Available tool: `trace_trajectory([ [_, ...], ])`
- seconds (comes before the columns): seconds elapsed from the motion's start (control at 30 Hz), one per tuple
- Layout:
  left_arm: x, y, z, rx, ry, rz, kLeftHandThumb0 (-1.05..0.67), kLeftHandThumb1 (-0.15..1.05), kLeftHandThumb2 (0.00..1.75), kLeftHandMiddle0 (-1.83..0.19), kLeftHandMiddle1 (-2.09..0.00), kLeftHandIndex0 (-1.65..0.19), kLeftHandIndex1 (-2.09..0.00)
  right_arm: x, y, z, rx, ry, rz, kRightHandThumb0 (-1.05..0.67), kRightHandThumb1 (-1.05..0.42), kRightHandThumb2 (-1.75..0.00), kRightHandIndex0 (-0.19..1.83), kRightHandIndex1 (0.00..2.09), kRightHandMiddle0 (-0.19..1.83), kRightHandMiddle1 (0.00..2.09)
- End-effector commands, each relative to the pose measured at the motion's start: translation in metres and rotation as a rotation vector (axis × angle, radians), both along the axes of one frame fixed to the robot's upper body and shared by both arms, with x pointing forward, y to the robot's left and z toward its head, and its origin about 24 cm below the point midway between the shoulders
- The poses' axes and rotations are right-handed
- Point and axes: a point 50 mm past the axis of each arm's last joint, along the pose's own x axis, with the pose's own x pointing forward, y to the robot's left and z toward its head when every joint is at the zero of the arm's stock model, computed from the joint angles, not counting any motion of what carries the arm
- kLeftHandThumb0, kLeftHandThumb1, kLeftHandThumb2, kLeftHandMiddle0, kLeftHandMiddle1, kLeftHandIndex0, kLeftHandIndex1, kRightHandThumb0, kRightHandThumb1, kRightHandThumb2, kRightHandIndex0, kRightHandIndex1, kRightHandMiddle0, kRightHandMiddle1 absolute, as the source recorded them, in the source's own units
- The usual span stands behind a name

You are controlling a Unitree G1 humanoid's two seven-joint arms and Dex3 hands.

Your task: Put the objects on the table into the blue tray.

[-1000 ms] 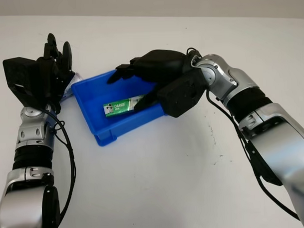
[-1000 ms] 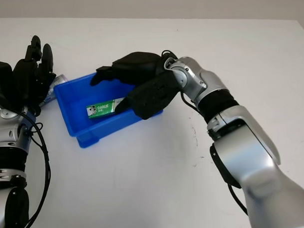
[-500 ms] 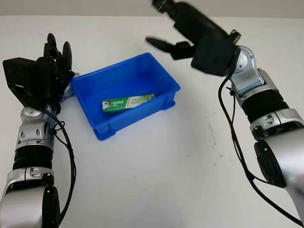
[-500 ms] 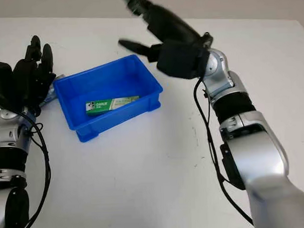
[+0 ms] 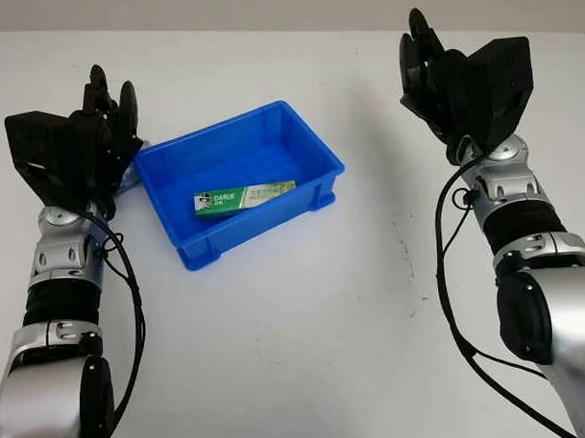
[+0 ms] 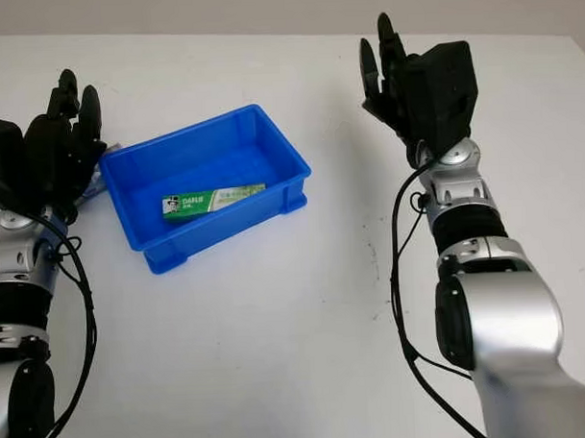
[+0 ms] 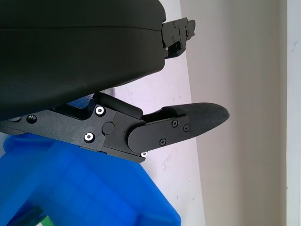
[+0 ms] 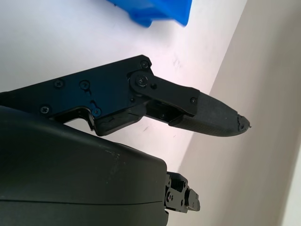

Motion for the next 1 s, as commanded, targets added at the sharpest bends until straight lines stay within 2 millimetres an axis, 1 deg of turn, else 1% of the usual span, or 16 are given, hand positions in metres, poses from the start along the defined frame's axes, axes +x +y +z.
trace_trajectory([
  [0.0,0.000,0.005,0.005,0.019,-0.001,0.009,-0.72,1.05,0.63,0.19,0.00,0.19,0.00,-0.003,-0.010,-0.010,0.015,0.025,-0.044,-0.74,-1.05,-0.78,-0.19,0.00,-0.19,0.00],
  [0.13,-0.001,0.006,0.006,0.026,0.002,0.005,-0.72,1.05,0.63,0.19,0.00,0.19,0.00,-0.005,-0.011,-0.019,0.046,0.050,-0.087,-0.74,-1.05,-0.77,-0.19,0.00,-0.19,0.00],
  [0.27,-0.001,0.007,0.007,0.029,0.001,0.004,-0.72,1.05,0.63,0.19,0.00,0.19,0.00,-0.005,-0.009,-0.023,0.061,0.051,-0.091,-0.75,-1.05,-0.76,-0.19,0.00,-0.19,0.00],
  [0.33,-0.003,0.009,0.009,0.030,-0.005,0.003,-0.72,1.05,0.62,0.19,0.00,0.19,0.00,-0.005,-0.008,-0.024,0.064,0.055,-0.083,-0.75,-1.05,-0.77,-0.19,0.00,-0.19,0.00],
  [0.4,-0.009,0.015,0.017,0.072,-0.029,0.018,-0.72,1.05,0.58,0.19,0.00,0.19,0.00,-0.005,-0.007,-0.024,0.062,0.053,-0.079,-0.75,-1.05,-0.77,-0.19,0.00,-0.19,0.00],
  [0.43,-0.015,0.021,0.026,0.177,-0.048,0.036,-0.72,1.05,0.52,0.19,0.00,0.19,0.00,-0.005,-0.006,-0.024,0.061,0.049,-0.076,-0.75,-1.05,-0.77,-0.19,0.00,-0.19,0.00],
  [0.47,-0.023,0.028,0.038,0.280,-0.073,0.046,-0.74,1.05,0.50,0.19,0.00,0.19,0.00,-0.006,-0.005,-0.023,0.061,0.043,-0.071,-0.76,-1.05,-0.77,-0.19,0.00,-0.19,0.00],
  [0.5,-0.033,0.034,0.050,0.379,-0.083,0.058,-0.70,1.05,0.46,0.19,0.00,0.19,0.00,-0.006,-0.004,-0.023,0.058,0.037,-0.062,-0.75,-1.05,-0.77,-0.19,0.00,-0.19,0.00],
  [0.6,-0.066,0.050,0.083,0.595,-0.036,0.082,-0.62,1.04,0.18,0.16,-0.04,0.15,-0.04,-0.006,-0.001,-0.021,0.057,0.020,-0.051,-0.75,-1.05,-0.77,-0.19,0.00,-0.19,0.00],
  [0.63,-0.076,0.055,0.091,0.665,-0.011,0.086,-0.64,1.02,0.11,0.13,-0.06,0.12,-0.06,-0.006,0.000,-0.021,0.056,0.017,-0.051,-0.75,-1.05,-0.77,-0.19,0.00,-0.19,0.00],
  [0.67,-0.084,0.059,0.097,0.755,0.016,0.101,-0.65,1.01,0.09,0.11,-0.07,0.11,-0.06,-0.005,0.001,-0.021,0.054,0.016,-0.051,-0.75,-1.05,-0.77,-0.19,0.00,-0.19,0.00],
  [0.7,-0.091,0.063,0.100,0.803,0.044,0.101,-0.72,1.00,0.07,0.05,-0.09,0.06,-0.08,-0.005,0.002,-0.021,0.051,0.016,-0.047,-0.76,-1.05,-0.77,-0.19,0.00,-0.19,0.00],
  [0.73,-0.097,0.065,0.102,0.850,0.073,0.103,-0.76,0.97,0.05,0.03,-0.09,0.04,-0.09,-0.005,0.003,-0.021,0.045,0.017,-0.042,-0.77,-1.05,-0.77,-0.19,0.00,-0.19,0.00],
  [0.8,-0.104,0.067,0.104,0.941,0.179,0.079,-0.80,0.97,0.05,0.02,-0.08,0.03,-0.08,-0.005,0.005,-0.021,0.046,0.022,-0.027,-0.79,-1.05,-0.77,-0.19,0.00,-0.19,0.00],
  [0.87,-0.107,0.066,0.103,0.957,0.269,0.054,-0.77,0.96,0.05,0.10,-0.04,0.09,-0.05,-0.004,0.006,-0.022,0.044,0.024,-0.020,-0.80,-1.05,-0.76,-0.19,0.00,-0.19,0.00],
  [0.97,-0.109,0.065,0.098,0.901,0.368,0.023,-0.65,0.89,0.03,0.17,-0.01,0.15,-0.03,-0.004,0.008,-0.021,0.044,0.022,-0.010,-0.79,-1.05,-0.76,-0.19,0.00,-0.19,0.00],
])
